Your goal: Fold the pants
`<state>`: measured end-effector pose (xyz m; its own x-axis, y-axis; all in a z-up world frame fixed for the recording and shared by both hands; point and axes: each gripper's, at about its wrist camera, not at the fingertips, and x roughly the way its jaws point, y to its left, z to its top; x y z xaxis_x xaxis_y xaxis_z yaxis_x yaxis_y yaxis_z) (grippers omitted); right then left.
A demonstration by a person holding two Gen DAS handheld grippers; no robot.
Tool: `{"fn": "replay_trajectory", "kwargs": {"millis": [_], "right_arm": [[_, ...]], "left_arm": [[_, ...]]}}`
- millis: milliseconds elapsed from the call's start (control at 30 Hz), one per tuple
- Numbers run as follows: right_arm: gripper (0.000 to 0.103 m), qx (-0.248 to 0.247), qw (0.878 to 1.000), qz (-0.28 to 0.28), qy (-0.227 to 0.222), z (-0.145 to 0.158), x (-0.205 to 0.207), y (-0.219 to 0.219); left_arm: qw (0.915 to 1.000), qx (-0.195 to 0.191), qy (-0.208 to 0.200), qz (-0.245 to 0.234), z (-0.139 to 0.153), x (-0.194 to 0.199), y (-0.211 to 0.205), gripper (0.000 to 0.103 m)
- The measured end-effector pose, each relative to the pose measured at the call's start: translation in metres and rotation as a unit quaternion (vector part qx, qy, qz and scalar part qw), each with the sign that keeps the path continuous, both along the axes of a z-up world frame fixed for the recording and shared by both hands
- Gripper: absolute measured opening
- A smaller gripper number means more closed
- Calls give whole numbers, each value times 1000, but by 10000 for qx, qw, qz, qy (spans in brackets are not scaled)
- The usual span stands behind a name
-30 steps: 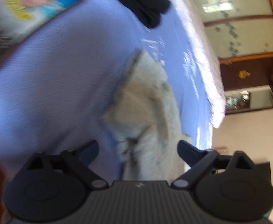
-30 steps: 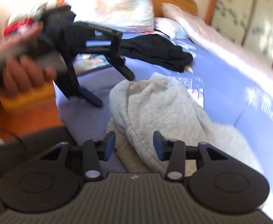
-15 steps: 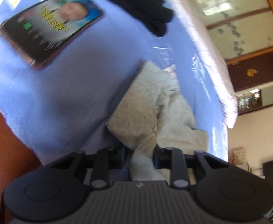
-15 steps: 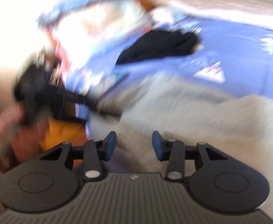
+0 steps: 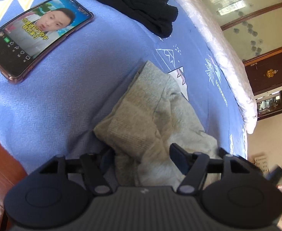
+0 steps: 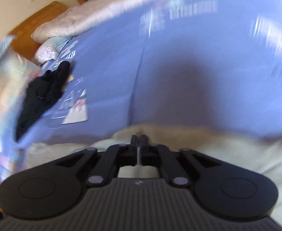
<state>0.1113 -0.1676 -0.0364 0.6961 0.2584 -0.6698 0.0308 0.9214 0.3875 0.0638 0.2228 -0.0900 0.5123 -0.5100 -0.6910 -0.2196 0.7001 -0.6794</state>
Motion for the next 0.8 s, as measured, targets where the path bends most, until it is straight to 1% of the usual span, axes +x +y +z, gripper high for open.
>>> {"fn": "replay_trajectory", "kwargs": {"millis": [33, 67, 100, 133, 167, 233, 300, 333, 367, 400, 467, 500, 533, 567, 667, 700, 800], "right_arm": [[19, 201, 9995, -45, -251, 11, -19, -19], [24, 413, 9978, -208, -474, 22, -45, -47], [30, 539, 9953, -464, -659, 31, -71, -76], [32, 596, 9924, -713, -810, 37, -94, -101], [35, 628, 9875, -1066, -979, 40, -122, -131], [36, 648, 9719, -1924, -1191, 40, -181, -195], [42, 749, 9472, -2847, -1273, 36, -237, -251], [43, 868, 9318, -3276, -1297, 29, -262, -275], [44, 1041, 9112, -3764, -1314, 19, -286, -300], [44, 1226, 8904, -4161, -1378, 9, -307, -320], [44, 1437, 8583, -4705, -1462, -9, -336, -350], [44, 1443, 8497, -4873, -1404, -16, -343, -360], [44, 1416, 8483, -4922, -1344, -23, -344, -366], [44, 1376, 8513, -4890, -1314, -26, -341, -370], [44, 1113, 8735, -4581, -1213, -28, -323, -381], [45, 1050, 8792, -4492, -1190, -31, -311, -380], [48, 1216, 8838, -4388, -1073, -48, -294, -403]], "left_arm": [[10000, 4, 14, 5, 2, -3, 4, 64], [10000, 12, 11, 31, 4, -7, 10, 64], [10000, 40, 21, 87, 7, -12, 17, 64], [9998, 62, 28, 167, 10, -18, 26, 64], [9996, 54, 1, 272, 16, -24, 34, 64], [9982, 107, -136, 568, 30, -38, 53, 63], [9963, 260, -280, 765, 47, -47, 61, 62], [9960, 309, -363, 758, 57, -49, 59, 61], [9960, 338, -459, 683, 66, -48, 53, 61], [9962, 363, -570, 541, 75, -45, 44, 61], [9959, 439, -784, 91, 90, -37, 14, 61], [9951, 494, -840, -153, 96, -32, -5, 61], [9942, 553, -845, -363, 99, -26, -27, 61], [9934, 588, -813, -556, 100, -21, -47, 61], [9906, 602, -704, -1003, 97, -13, -101, 61], [9895, 651, -667, -1107, 94, -11, -115, 61], [9850, 831, -572, -1399, 82, -5, -151, 61]]}}
